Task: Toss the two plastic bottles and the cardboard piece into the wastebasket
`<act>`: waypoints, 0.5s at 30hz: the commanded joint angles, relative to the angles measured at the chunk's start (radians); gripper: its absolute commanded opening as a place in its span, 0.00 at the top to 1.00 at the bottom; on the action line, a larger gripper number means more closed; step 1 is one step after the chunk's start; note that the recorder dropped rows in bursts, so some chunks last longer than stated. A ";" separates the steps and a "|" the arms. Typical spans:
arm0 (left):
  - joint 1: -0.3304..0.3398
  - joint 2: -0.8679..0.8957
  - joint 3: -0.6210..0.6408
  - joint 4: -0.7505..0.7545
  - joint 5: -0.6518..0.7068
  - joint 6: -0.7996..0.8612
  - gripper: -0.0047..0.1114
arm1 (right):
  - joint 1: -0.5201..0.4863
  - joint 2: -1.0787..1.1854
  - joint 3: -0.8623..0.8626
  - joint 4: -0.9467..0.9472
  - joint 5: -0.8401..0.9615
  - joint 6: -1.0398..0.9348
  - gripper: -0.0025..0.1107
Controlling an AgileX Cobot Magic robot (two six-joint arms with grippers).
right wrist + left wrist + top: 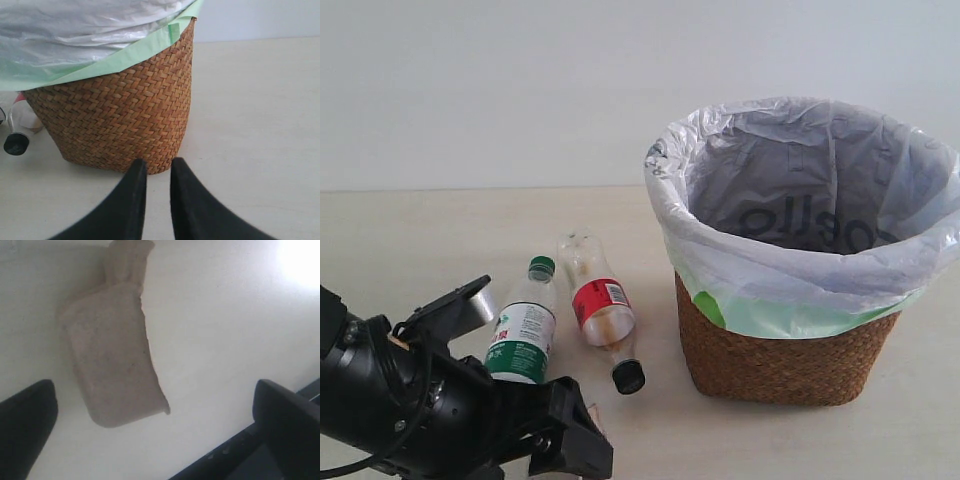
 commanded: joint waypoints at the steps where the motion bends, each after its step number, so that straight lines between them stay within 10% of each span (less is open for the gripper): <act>1: -0.004 -0.005 0.003 -0.016 -0.028 0.011 0.03 | 0.001 -0.006 -0.001 0.000 -0.004 -0.006 0.86; 15: -0.002 0.118 -0.007 -0.016 -0.085 0.018 0.03 | 0.001 -0.006 -0.001 0.000 -0.004 -0.006 0.86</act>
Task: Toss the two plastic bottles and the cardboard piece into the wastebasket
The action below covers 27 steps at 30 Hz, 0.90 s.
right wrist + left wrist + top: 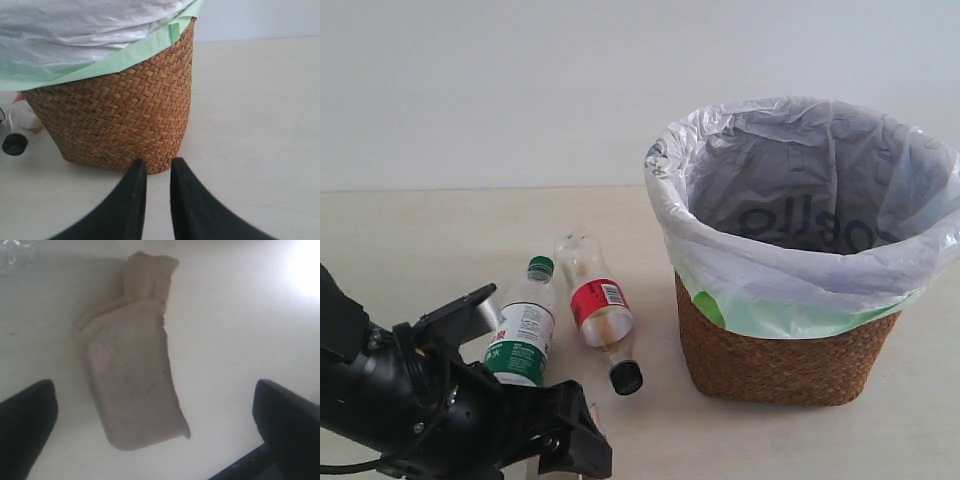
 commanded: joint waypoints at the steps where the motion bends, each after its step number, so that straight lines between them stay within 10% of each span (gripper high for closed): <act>1: -0.002 0.072 -0.013 -0.004 -0.034 0.016 0.03 | 0.001 -0.006 -0.001 0.000 -0.004 -0.006 0.86; 14: -0.002 0.200 -0.083 -0.019 -0.062 0.023 0.07 | 0.001 -0.006 -0.001 0.000 -0.004 -0.006 0.86; 21: -0.002 0.200 -0.083 -0.031 -0.065 0.023 0.71 | 0.001 -0.006 -0.001 0.000 -0.004 -0.006 0.86; 27: -0.002 0.193 -0.083 -0.034 -0.002 0.101 0.87 | 0.001 -0.006 -0.001 0.000 -0.004 -0.006 0.86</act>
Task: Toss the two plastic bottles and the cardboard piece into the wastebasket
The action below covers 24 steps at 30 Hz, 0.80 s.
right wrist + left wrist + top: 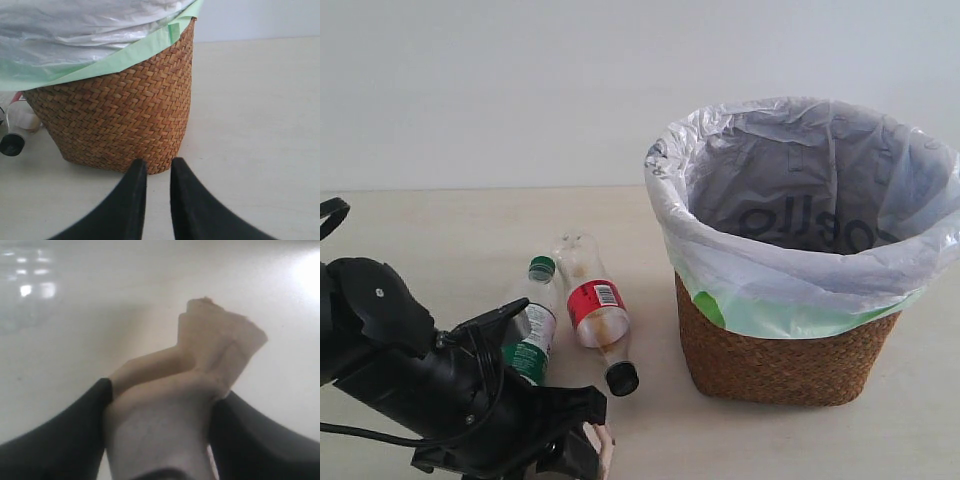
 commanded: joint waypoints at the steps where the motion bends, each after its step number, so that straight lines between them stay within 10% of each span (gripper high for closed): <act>1: -0.002 -0.014 -0.005 -0.010 0.055 0.073 0.89 | 0.001 -0.006 -0.001 0.000 -0.004 -0.006 0.86; 8: -0.002 -0.189 0.012 0.014 0.085 0.082 0.91 | 0.001 -0.006 -0.001 0.000 -0.004 -0.006 0.86; 13: 0.061 -0.365 0.018 0.375 0.192 -0.200 0.91 | 0.001 -0.006 -0.001 0.000 -0.004 -0.006 0.86; 24: 0.432 -0.701 -0.040 0.863 0.470 -0.353 0.91 | 0.001 -0.006 -0.001 0.000 -0.006 -0.006 0.86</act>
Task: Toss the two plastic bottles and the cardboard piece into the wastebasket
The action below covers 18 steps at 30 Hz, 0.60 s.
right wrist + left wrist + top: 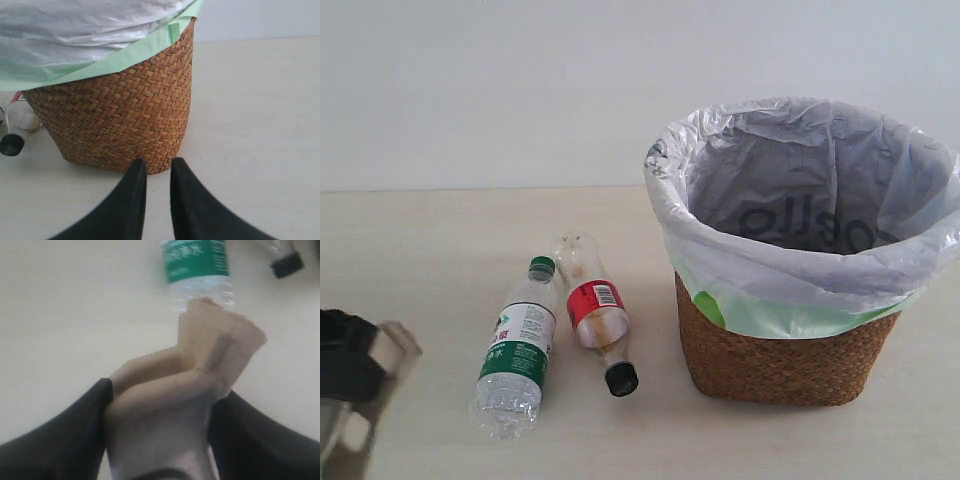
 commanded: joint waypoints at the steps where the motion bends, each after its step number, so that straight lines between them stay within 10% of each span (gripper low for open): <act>1: 0.122 -0.098 -0.040 0.167 0.065 -0.036 0.91 | 0.001 -0.006 -0.001 0.000 -0.006 -0.006 0.86; 18: 0.159 0.021 -0.059 0.237 -0.114 -0.105 0.91 | 0.001 -0.006 -0.001 0.000 -0.006 -0.006 0.86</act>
